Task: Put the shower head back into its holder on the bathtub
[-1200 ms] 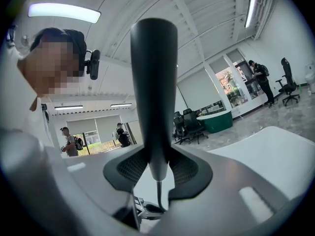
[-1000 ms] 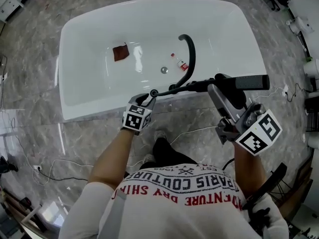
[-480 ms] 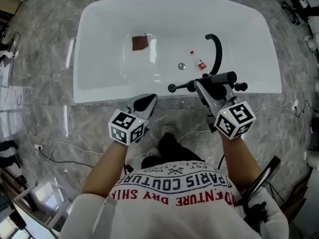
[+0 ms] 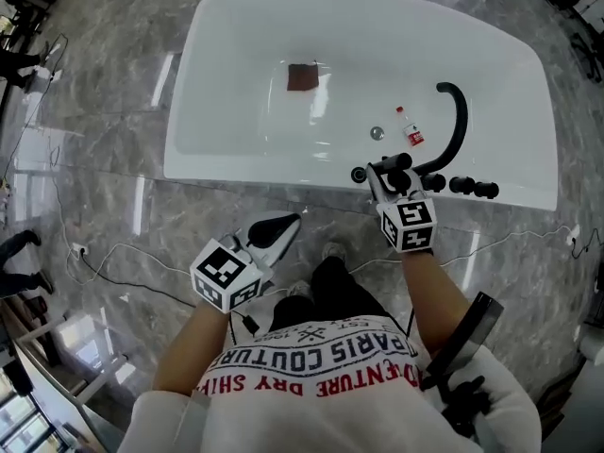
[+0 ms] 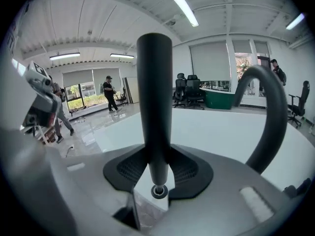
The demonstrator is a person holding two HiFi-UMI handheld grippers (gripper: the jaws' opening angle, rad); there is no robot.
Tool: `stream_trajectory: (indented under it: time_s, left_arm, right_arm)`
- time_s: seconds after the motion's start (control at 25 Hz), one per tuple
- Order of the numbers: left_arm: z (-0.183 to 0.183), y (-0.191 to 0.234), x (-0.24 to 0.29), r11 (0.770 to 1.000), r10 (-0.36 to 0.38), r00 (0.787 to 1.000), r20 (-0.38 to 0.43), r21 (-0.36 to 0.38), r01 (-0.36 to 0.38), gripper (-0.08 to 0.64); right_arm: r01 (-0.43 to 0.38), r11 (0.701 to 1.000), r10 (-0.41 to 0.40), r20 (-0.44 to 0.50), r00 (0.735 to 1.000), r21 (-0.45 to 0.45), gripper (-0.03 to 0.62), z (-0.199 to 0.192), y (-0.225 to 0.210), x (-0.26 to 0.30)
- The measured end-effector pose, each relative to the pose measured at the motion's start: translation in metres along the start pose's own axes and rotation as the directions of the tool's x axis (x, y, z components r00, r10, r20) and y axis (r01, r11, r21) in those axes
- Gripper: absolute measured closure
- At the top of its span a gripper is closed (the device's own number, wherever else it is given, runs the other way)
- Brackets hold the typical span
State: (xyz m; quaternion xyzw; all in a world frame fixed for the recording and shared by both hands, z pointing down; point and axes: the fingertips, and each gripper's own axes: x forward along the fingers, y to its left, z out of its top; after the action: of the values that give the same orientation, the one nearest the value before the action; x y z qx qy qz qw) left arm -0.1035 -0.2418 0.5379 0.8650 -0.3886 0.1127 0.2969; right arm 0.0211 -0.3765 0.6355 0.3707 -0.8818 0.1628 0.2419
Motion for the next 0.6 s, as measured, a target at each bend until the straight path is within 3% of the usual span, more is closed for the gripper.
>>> stream_trajectory:
  time_s: [0.36,0.6]
  left_arm:
    - [-0.032,0.009,-0.021,0.997,0.063,0.998,-0.027,-0.040,-0.064,0.558]
    - [-0.035,0.015,-0.031,0.996,0.084,0.996,-0.029,-0.037,-0.085,0.559]
  right_arm:
    - [0.011,1.000,-0.010,-0.053,0.999,0.022,0.457,-0.049,-0.003,0.036]
    - [0.016,1.000,-0.016,-0.036,0.999,0.012,0.459,-0.043,0.003,0.047]
